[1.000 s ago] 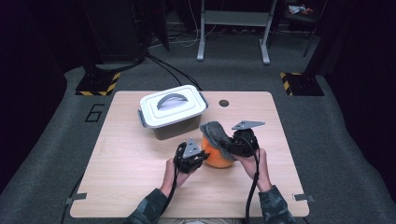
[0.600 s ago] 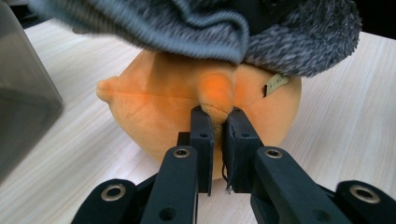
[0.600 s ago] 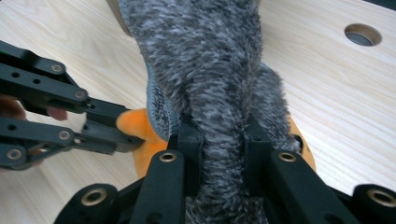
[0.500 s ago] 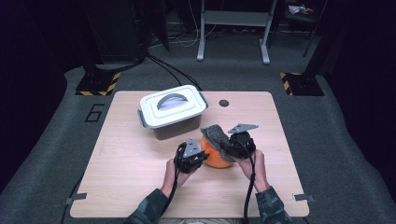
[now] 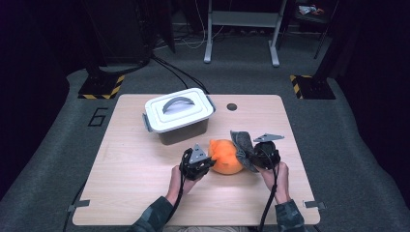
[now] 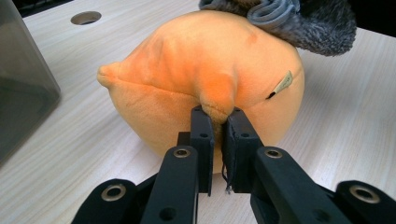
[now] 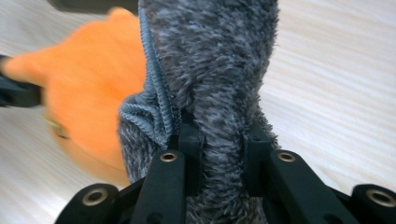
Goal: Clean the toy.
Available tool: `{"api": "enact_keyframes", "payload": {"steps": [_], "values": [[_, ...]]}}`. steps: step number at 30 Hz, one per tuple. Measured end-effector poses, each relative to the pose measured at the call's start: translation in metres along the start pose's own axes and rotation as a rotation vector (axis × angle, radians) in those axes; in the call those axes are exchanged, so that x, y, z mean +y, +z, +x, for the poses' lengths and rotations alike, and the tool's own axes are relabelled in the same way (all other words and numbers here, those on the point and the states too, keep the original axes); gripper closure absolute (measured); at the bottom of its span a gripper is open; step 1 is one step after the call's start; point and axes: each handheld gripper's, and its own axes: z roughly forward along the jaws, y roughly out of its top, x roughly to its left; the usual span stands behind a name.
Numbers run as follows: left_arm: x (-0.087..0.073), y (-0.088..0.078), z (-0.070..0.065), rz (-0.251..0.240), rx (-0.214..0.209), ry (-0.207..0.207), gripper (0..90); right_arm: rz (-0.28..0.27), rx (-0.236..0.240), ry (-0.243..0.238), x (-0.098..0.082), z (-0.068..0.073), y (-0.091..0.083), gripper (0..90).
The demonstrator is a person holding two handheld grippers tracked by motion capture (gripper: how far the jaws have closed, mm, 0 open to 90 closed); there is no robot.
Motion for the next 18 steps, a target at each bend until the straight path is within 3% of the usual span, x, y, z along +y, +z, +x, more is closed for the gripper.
{"api": "enact_keyframes", "payload": {"steps": [5,10,17,18], "values": [[0.002,0.0,0.0,0.0,0.0,0.007,83.1,0.028,-0.002,0.054,-0.011,-0.01,0.004,75.1],[0.005,0.002,0.0,-0.003,-0.006,0.005,83.1,0.044,-0.008,0.075,-0.02,-0.02,0.011,75.1],[0.004,0.001,0.001,-0.002,0.0,0.0,83.1,0.146,-0.016,0.106,-0.031,-0.025,0.031,75.1],[0.004,0.001,0.002,0.001,-0.001,0.003,83.1,0.152,-0.014,0.088,-0.032,-0.027,0.034,75.1]]}}
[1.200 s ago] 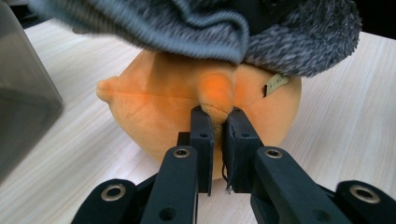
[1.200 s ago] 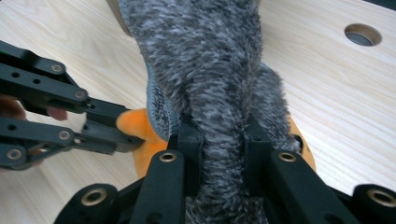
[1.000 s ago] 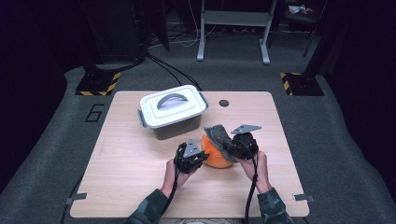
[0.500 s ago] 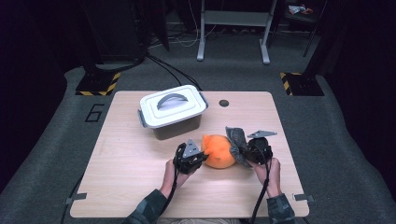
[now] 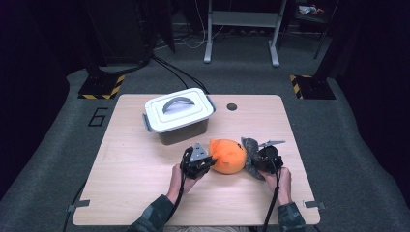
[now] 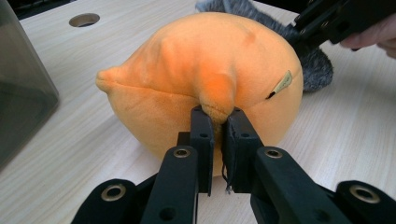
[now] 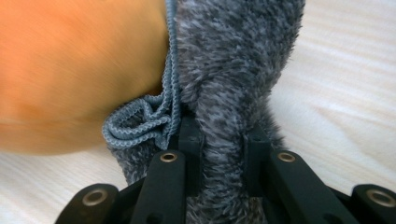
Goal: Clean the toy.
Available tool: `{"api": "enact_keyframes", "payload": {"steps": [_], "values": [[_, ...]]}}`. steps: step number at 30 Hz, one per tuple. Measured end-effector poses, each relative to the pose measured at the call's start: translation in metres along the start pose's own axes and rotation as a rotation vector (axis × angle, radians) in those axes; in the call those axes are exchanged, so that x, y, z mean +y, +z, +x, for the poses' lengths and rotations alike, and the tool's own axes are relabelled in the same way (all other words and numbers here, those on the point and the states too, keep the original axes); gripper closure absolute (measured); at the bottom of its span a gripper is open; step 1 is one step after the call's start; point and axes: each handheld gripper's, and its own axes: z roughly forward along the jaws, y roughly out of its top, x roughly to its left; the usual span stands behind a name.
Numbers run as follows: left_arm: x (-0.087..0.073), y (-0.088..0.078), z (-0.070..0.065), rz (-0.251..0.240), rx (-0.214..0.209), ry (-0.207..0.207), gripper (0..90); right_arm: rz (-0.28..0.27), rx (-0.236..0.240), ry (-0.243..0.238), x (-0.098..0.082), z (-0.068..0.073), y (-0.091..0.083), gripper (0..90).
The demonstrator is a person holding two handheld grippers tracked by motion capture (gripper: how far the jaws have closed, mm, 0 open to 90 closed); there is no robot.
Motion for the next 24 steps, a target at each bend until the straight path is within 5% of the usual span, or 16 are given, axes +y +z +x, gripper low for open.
{"api": "enact_keyframes", "payload": {"steps": [7,13,19,24], "values": [[0.0,-0.001,0.003,0.001,-0.028,-0.005,82.9,-0.03,-0.013,0.031,0.003,-0.003,-0.017,75.2],[-0.001,-0.002,0.003,-0.006,-0.028,0.0,82.8,-0.12,-0.004,-0.014,0.019,0.005,-0.053,75.2],[0.001,0.0,0.002,-0.014,-0.034,0.004,82.8,-0.187,0.068,-0.091,0.041,0.033,-0.077,75.2],[0.002,0.0,-0.001,-0.017,-0.036,0.011,82.8,-0.199,0.111,-0.177,0.061,0.064,-0.074,75.0]]}}
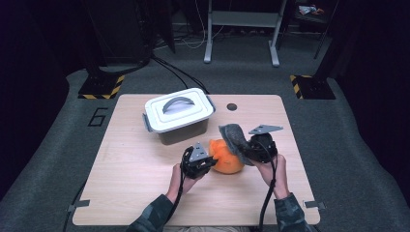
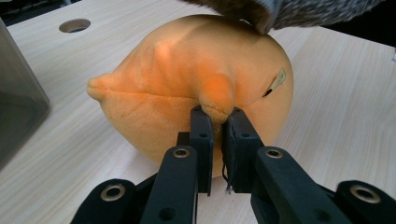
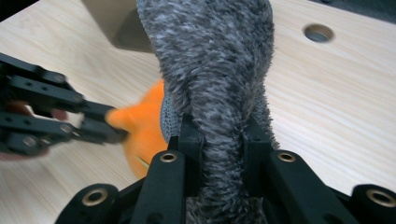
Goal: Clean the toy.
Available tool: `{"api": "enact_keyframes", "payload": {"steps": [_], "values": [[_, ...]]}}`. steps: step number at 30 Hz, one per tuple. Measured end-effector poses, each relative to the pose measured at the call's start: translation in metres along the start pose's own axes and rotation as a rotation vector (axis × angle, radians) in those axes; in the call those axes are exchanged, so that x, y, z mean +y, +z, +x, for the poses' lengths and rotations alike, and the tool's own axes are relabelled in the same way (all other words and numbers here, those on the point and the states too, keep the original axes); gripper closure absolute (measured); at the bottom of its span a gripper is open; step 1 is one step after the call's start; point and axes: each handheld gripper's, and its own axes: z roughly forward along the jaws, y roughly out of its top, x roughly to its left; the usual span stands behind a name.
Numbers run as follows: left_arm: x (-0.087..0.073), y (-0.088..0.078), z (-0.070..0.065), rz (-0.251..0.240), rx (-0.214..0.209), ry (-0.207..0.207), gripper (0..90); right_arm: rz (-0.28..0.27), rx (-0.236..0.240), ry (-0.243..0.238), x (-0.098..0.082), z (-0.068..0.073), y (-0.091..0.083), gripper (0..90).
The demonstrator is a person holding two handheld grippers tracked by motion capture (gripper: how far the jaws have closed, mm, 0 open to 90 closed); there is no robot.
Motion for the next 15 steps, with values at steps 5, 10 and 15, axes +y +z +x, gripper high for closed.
{"api": "enact_keyframes", "payload": {"steps": [5,10,15], "values": [[-0.001,0.001,0.0,-0.016,-0.01,-0.014,82.6,0.013,0.031,-0.028,0.007,0.014,0.018,74.9],[-0.004,0.0,0.003,-0.019,-0.012,-0.018,82.4,-0.001,0.035,-0.048,0.006,0.019,0.028,74.9],[-0.005,0.0,0.003,-0.025,-0.009,-0.017,82.4,0.007,0.036,-0.038,0.005,0.017,0.03,74.7]]}}
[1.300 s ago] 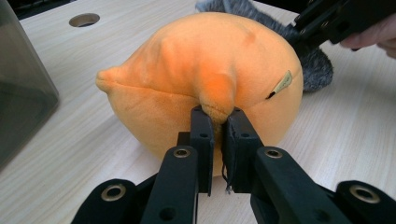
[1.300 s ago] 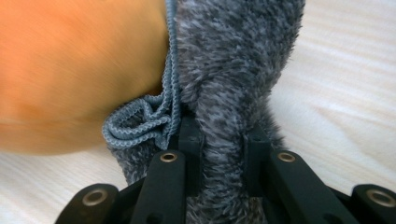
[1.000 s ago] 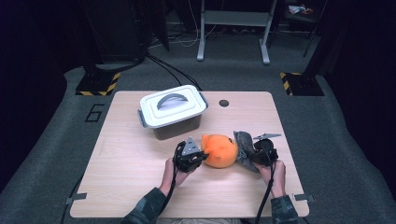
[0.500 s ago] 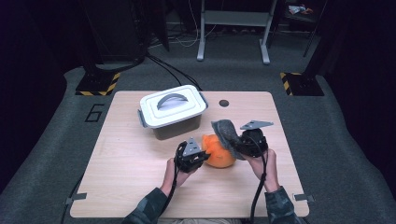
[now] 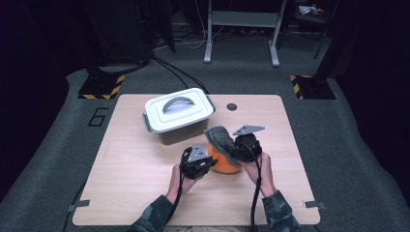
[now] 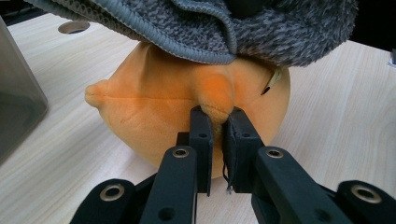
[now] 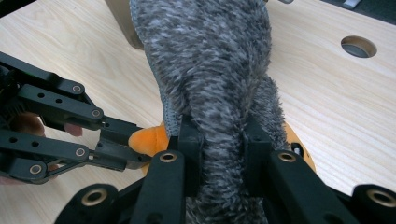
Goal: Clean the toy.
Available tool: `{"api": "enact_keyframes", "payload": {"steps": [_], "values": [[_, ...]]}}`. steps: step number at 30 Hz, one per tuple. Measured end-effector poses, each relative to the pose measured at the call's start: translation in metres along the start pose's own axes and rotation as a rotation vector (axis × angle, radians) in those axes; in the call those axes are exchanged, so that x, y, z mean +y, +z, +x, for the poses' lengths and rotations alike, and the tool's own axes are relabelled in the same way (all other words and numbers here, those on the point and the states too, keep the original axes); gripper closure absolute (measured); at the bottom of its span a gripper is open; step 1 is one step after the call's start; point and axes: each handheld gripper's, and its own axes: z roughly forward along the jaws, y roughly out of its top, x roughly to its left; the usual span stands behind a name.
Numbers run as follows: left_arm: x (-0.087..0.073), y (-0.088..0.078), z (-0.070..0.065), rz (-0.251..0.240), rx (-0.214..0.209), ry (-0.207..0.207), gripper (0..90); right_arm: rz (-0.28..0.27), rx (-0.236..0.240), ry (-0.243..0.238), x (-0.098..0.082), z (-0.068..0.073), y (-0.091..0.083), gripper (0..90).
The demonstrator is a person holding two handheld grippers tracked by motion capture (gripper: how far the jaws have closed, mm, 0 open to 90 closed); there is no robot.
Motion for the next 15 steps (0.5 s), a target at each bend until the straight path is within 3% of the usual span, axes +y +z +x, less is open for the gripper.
{"api": "enact_keyframes", "payload": {"steps": [6,12,13,15], "values": [[-0.0001,0.0004,-0.0006,-0.003,0.008,0.008,82.4,-0.004,-0.001,-0.006,-0.0011,-0.003,0.001,74.7],[-0.0011,-0.0001,-0.0005,-0.003,0.012,-0.012,82.6,0.014,-0.025,-0.01,-0.0005,-0.0024,0.0027,75.0],[-0.0013,-0.0002,-0.0007,-0.003,0.012,-0.016,82.7,0.014,-0.027,-0.028,-0.0014,-0.0049,0.0021,75.0],[-0.0014,-0.0002,-0.0007,0.0,0.013,-0.014,82.7,0.018,-0.033,-0.003,-0.0038,-0.006,0.0008,75.0]]}}
